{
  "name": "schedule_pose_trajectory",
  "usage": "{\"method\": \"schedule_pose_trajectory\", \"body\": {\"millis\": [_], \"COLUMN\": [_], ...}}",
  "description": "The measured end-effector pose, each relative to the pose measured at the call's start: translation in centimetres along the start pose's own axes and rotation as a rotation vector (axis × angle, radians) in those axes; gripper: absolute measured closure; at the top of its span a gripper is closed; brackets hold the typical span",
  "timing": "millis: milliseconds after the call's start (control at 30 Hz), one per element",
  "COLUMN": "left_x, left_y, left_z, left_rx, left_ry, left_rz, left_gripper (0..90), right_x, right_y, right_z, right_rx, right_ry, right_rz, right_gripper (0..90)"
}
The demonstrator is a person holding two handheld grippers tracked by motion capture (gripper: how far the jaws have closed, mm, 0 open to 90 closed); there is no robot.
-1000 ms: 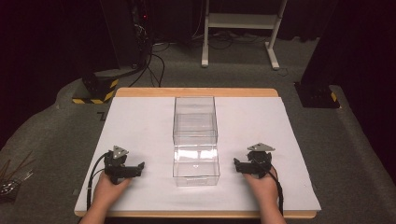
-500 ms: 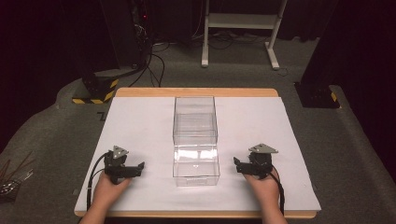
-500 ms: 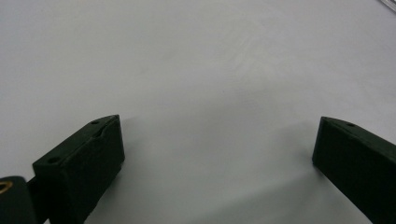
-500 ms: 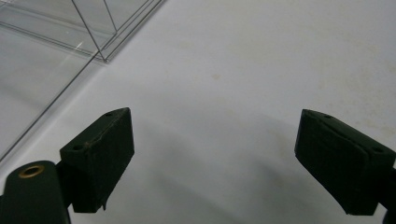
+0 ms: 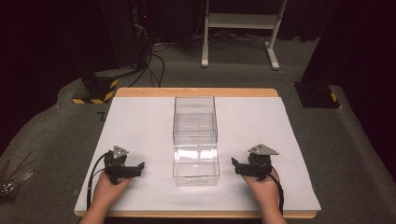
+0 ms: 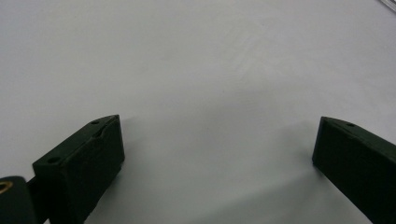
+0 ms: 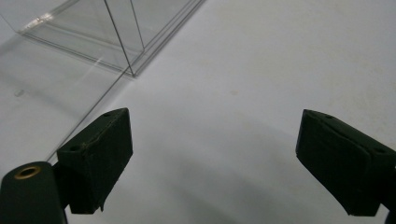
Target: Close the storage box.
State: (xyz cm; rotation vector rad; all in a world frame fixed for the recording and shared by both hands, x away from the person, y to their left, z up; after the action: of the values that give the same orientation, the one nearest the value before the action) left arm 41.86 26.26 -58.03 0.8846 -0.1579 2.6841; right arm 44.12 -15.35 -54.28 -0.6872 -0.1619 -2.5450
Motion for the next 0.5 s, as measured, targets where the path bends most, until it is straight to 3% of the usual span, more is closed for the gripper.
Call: {"method": "schedule_pose_trajectory", "body": {"millis": [500], "left_x": [0.0], "left_y": [0.0], "left_z": [0.0], "left_rx": [-0.002], "left_ry": [0.0], "left_rz": [0.0], "left_gripper": [2.4], "right_x": [1.7], "right_y": [-2.4], "right_z": [2.1], "right_rx": [0.022], "right_ry": [0.075], "right_rz": [0.054], "right_gripper": [10.8]}}
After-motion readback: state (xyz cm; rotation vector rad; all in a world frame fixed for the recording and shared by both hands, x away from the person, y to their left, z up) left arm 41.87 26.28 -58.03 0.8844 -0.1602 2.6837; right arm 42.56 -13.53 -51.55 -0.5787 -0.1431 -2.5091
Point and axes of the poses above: each handheld gripper's, and its own axes: x roughly backward along the jaws, z roughly out of its top, y roughly to its right, the point moved 10 cm from there along -x, roughly forward along the jaws, and after that the axes turned 8 degrees about y, right-handed, at the moved point
